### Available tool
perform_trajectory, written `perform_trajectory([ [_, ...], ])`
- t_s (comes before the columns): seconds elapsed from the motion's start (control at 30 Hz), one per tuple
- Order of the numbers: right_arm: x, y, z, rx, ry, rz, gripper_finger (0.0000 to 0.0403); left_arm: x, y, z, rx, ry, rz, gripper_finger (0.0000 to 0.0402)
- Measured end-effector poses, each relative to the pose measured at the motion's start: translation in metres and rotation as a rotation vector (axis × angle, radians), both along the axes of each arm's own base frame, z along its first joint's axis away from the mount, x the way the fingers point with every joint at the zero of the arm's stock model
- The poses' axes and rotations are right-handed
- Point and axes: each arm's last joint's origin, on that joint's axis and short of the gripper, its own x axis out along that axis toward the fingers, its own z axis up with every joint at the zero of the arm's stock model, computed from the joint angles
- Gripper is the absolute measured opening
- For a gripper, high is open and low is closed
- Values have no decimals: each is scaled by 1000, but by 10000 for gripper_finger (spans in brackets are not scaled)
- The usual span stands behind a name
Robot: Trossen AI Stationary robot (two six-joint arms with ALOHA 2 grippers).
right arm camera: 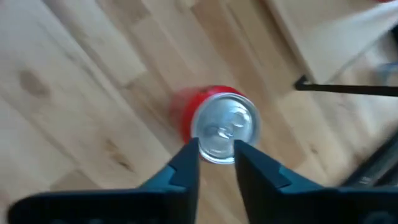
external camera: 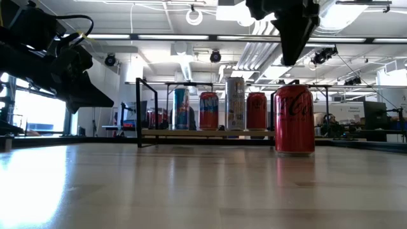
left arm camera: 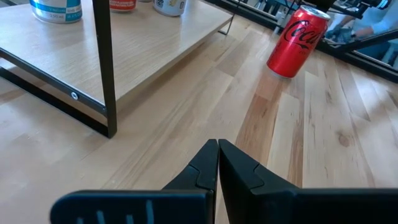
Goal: Place canned beverage on shelf
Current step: Put the red-black soda can on the shelf aligned with the other red-black soda can
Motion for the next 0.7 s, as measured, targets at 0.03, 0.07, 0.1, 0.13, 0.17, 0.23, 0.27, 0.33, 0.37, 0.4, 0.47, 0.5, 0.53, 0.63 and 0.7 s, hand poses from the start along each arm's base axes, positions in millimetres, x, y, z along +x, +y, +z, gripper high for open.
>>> perform_trajectory([
  [0.03, 1, -1, 0, 17, -6, -2, 94, 0, 0, 0, 0, 0, 0, 5],
  [0.07, 2, -3, 0, 28, -7, -9, 115, 0, 0, 0, 0, 0, 0, 5],
  [0.1, 2, -5, 0, 37, -6, -15, 138, 0, 0, 0, 0, 0, 0, 5],
  [0.13, 2, -6, 0, 44, -6, -21, 162, 0, 0, 0, 0, 0, 0, 5],
  [0.17, 3, -7, 0, 47, -5, -26, 186, 0, 0, 0, 0, 0, 1, 5],
  [0.23, 3, -11, 0, 49, -2, -36, 231, 0, 0, 0, 0, 0, 1, 5],
  [0.27, 3, -12, 0, 49, 2, -41, 250, 0, 0, 0, 0, 0, 0, 5],
  [0.33, 2, -16, 0, 48, 16, -55, 276, 0, 0, 0, 0, 0, 0, 5],
  [0.37, 2, -19, 0, 49, 21, -63, 284, 0, 0, 0, 0, 0, 0, 5],
  [0.4, 2, -22, 0, 49, 23, -73, 289, 0, 0, 0, 0, 0, 0, 5],
  [0.47, 3, -28, 0, 50, 15, -89, 292, 0, 0, 0, 0, 0, 0, 5],
  [0.5, 4, -30, -1, 55, 12, -86, 292, 0, 0, 0, 0, 0, 0, 5],
  [0.53, 6, -32, -2, 72, 6, -86, 293, 0, 0, 0, 0, 0, 1, 5],
  [0.63, 10, -34, -4, 99, -3, -86, 293, 0, 0, 0, 0, 0, 1, 5],
  [0.7, 11, -35, -7, 110, 19, -78, 293, 0, 0, 0, 0, 0, 1, 5],
])
